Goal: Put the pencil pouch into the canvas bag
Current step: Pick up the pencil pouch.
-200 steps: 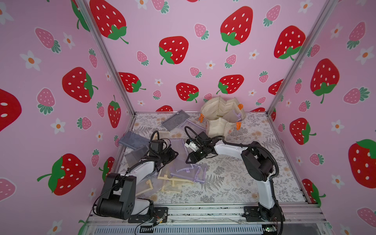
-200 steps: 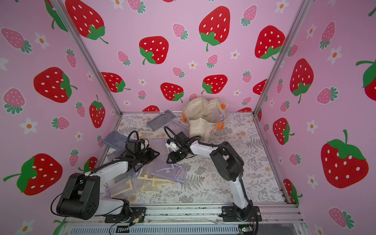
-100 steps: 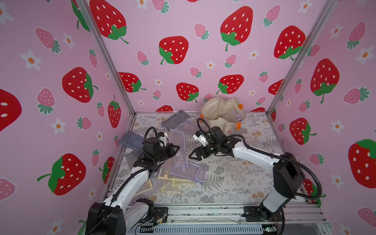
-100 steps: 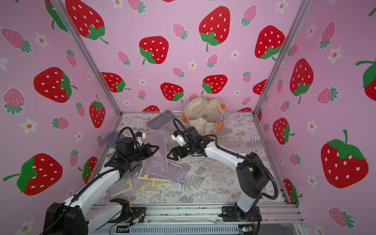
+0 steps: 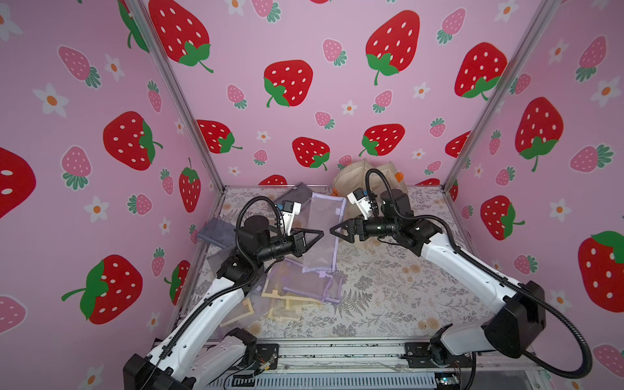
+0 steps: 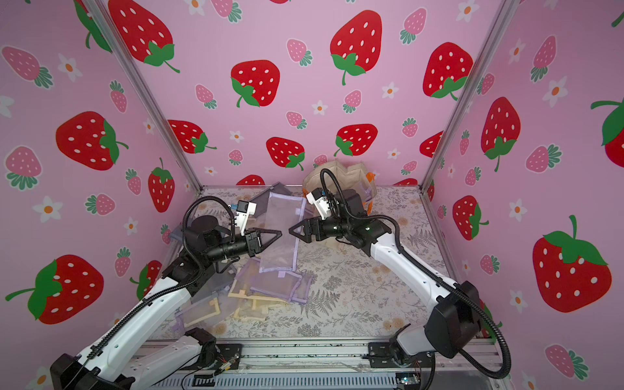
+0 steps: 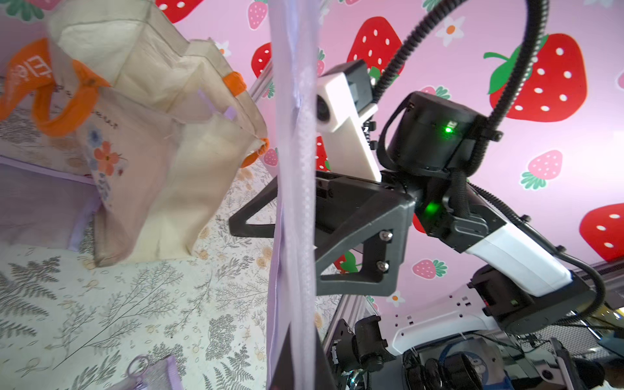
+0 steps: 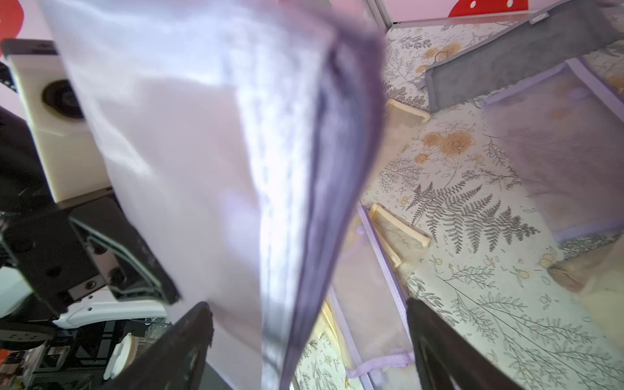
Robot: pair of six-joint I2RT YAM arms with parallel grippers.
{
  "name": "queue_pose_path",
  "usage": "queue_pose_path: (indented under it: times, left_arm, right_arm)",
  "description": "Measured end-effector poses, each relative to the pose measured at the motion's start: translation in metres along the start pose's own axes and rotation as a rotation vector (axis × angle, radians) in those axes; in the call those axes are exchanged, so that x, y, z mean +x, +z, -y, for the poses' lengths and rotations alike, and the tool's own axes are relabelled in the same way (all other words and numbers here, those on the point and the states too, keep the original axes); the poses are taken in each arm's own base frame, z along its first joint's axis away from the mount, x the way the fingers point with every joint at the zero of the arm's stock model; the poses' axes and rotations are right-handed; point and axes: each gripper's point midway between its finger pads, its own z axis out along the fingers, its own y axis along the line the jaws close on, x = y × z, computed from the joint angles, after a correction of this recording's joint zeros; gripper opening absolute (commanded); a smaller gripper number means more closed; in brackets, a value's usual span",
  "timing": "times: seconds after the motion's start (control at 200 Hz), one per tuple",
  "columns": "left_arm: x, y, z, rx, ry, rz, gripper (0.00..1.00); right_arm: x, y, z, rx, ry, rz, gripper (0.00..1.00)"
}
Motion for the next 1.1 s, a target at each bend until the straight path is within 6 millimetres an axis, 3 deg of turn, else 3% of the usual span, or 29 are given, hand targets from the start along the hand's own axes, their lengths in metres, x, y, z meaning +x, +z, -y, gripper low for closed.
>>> queue_pose_path:
  times: [0.05, 0.11, 0.19, 0.265, 0.35, 0.45, 0.52, 0.795, 0.966, 1.031, 1.101]
  left_arm:
    - [0.001, 0.005, 0.003, 0.016, 0.004, -0.009, 0.0]
    - [0.002, 0.01, 0.003, 0.025, 0.006, -0.015, 0.0]
    - [0.003, 0.014, -0.001, 0.024, -0.002, -0.019, 0.0]
    - [0.004, 0.018, -0.004, 0.023, -0.007, -0.023, 0.0]
    - [0.003, 0.019, -0.004, 0.025, -0.006, -0.021, 0.0]
    - [0.001, 0.019, -0.003, 0.031, 0.0, -0.013, 0.0]
    - [-0.002, 0.019, -0.001, 0.038, 0.007, -0.003, 0.0]
    - [-0.007, 0.016, 0.006, 0.05, 0.017, 0.018, 0.0]
    - [-0.008, 0.016, 0.001, 0.026, 0.014, 0.027, 0.0]
    - [-0.006, 0.016, -0.003, 0.004, 0.014, 0.024, 0.04]
    - [-0.004, 0.017, -0.006, -0.013, 0.019, 0.015, 0.21]
  right_arm:
    - [0.0, 0.001, -0.002, -0.014, 0.0, 0.0, 0.82]
    - [-0.001, 0.001, -0.004, -0.026, -0.003, 0.002, 0.7]
    - [-0.003, 0.001, -0.008, -0.045, -0.01, 0.01, 0.42]
    - [-0.002, 0.001, -0.008, -0.049, -0.018, 0.017, 0.28]
    - [-0.002, -0.003, -0.01, -0.049, -0.026, 0.024, 0.28]
    - [-0.006, -0.01, -0.019, -0.056, -0.057, 0.044, 0.43]
    - [-0.008, -0.017, -0.026, -0.067, -0.077, 0.059, 0.45]
    - [-0.005, -0.03, -0.036, -0.088, -0.096, 0.094, 0.09]
    - [-0.009, -0.037, -0.037, -0.073, -0.112, 0.111, 0.0]
    - [-0.01, -0.04, -0.036, -0.059, -0.114, 0.109, 0.0]
    - [-0.01, -0.042, -0.032, -0.043, -0.108, 0.104, 0.0]
